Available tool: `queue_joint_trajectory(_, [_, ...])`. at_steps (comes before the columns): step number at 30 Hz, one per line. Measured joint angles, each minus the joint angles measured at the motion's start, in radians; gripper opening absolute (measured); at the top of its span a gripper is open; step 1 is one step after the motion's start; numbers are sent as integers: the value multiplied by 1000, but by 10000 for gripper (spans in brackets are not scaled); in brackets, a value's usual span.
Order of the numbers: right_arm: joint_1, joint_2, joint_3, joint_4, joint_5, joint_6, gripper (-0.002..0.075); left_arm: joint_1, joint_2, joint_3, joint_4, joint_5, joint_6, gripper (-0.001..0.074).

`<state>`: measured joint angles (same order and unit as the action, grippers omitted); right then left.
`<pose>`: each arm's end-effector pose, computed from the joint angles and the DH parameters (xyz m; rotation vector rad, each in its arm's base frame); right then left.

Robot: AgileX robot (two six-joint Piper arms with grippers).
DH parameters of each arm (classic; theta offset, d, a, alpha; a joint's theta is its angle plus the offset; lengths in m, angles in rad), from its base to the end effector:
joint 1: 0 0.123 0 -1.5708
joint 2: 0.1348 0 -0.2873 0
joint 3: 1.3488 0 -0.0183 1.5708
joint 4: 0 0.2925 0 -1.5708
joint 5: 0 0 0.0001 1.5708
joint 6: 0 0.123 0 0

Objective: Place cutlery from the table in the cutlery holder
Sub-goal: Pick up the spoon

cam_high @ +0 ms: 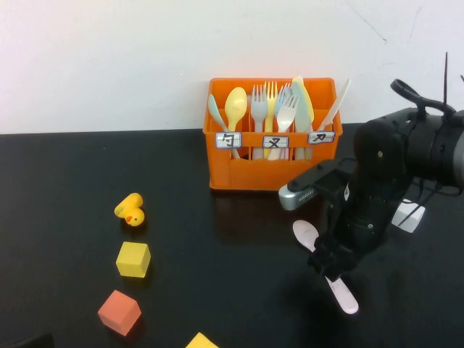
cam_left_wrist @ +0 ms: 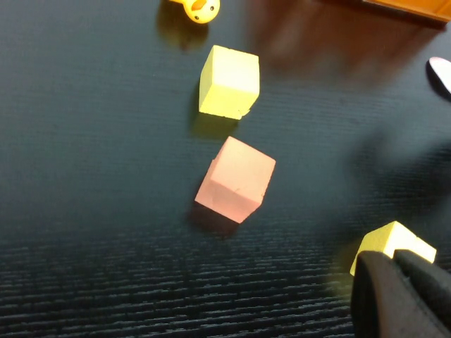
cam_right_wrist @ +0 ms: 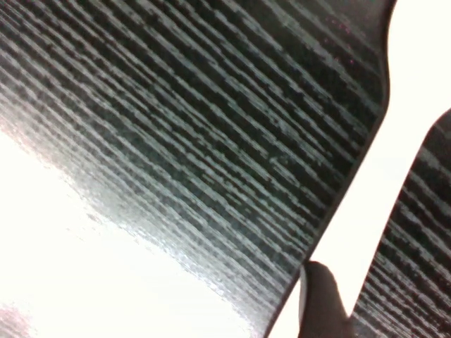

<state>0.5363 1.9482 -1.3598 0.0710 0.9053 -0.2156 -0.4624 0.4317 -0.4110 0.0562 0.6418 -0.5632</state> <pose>0.3629 0.2237 0.1278 -1.0417 2.7987 0.1269 0.1373 -0.0638 0.2480 -0.0812 2.1917 -0.5291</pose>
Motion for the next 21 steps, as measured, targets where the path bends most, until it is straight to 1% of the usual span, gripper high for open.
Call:
queue_joint_trajectory(8, [0, 34, 0, -34, -33, 0, 374, 0, 0, 0, -8, 0, 0, -1])
queue_joint_trajectory(21, [0, 56, -10, 19, -62, -11, 375, 0, 0, 0, -10, 0, 0, -1])
